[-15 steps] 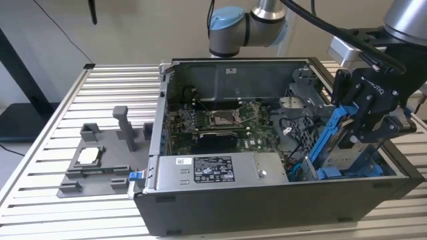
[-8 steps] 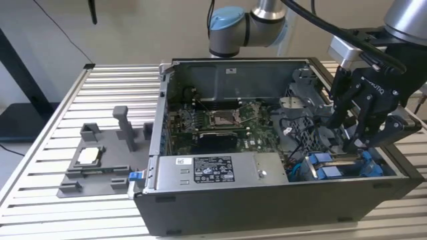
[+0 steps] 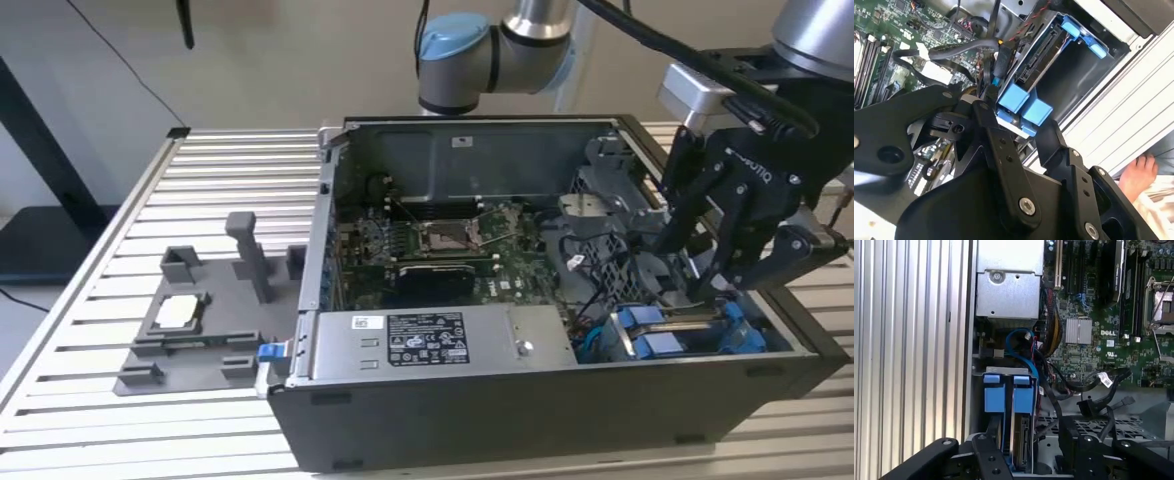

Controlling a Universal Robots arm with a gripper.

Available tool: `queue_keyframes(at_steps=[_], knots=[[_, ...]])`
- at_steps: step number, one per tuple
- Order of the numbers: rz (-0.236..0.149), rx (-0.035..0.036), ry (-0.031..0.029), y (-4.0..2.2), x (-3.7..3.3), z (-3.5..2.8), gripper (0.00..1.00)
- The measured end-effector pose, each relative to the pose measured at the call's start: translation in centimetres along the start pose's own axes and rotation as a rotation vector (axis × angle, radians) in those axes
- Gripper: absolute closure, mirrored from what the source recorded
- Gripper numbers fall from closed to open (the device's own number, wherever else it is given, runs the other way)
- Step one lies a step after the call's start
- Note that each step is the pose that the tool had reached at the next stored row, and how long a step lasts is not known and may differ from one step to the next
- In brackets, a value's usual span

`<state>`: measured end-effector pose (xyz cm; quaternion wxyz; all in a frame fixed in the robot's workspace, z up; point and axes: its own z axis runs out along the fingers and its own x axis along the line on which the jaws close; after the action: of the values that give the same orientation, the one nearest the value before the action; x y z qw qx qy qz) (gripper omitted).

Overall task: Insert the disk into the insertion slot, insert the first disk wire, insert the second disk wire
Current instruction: 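Insert the disk into the insertion slot, then insert the first disk wire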

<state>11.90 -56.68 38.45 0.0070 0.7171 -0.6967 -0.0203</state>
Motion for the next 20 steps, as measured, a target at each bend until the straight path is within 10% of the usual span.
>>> queue_keyframes(at_steps=[3,8,14,20], knots=[[0.0,0.0197,0.0003,0.03,-0.03,-0.4,0.42],[-0.002,0.1046,0.0028,0.16,-0.36,-0.4,0.42],[-0.003,0.1709,0.0048,0.45,-1.55,-0.37,0.42],[-0.004,0.1904,0.0114,0.79,-2.55,-0.28,0.42]])
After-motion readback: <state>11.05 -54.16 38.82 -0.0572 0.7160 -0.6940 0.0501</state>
